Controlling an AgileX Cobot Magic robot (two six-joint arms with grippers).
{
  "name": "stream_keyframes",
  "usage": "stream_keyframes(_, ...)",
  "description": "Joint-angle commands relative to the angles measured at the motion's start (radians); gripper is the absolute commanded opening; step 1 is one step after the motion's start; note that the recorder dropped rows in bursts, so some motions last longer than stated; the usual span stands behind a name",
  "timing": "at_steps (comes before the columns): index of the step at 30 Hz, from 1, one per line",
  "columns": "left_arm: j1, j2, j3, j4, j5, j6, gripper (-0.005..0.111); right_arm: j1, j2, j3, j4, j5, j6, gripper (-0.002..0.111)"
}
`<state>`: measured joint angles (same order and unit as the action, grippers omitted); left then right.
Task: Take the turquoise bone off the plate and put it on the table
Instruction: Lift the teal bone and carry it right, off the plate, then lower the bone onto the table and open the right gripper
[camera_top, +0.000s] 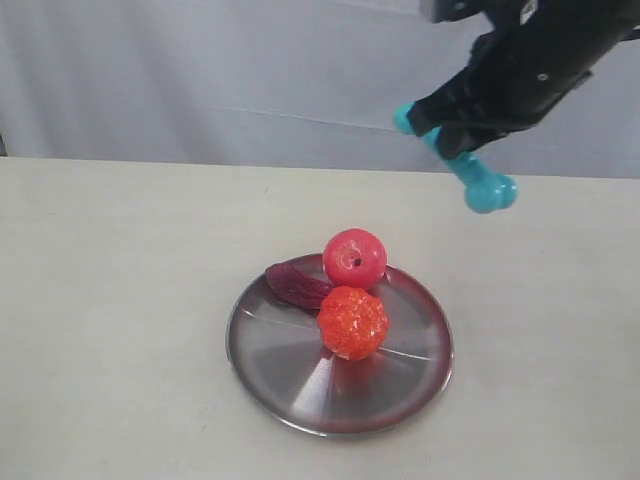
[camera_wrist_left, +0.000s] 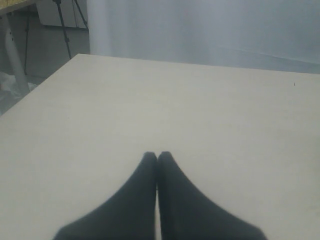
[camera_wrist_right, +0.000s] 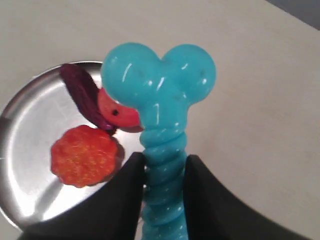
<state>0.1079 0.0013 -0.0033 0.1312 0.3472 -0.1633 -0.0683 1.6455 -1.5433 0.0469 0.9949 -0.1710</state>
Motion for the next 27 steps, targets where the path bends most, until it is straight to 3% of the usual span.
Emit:
stream_keyframes(1, -0.007, -0.001, 0.003, 0.0, -0.001, -0.002, 0.0, -0.112, -0.015, -0.003, -0.009, 0.048, 0.007, 0.0)
stream_keyframes(9, -0.007, -0.001, 0.003, 0.0, -0.001, -0.002, 0.0, -0.219, 0.005, 0.08, -0.064, -0.02, 0.074, 0.0)
stream_keyframes(27, -0.007, -0.001, 0.003, 0.0, -0.001, -0.002, 0.0, -0.226, 0.241, 0.349, -0.058, -0.283, 0.193, 0.0)
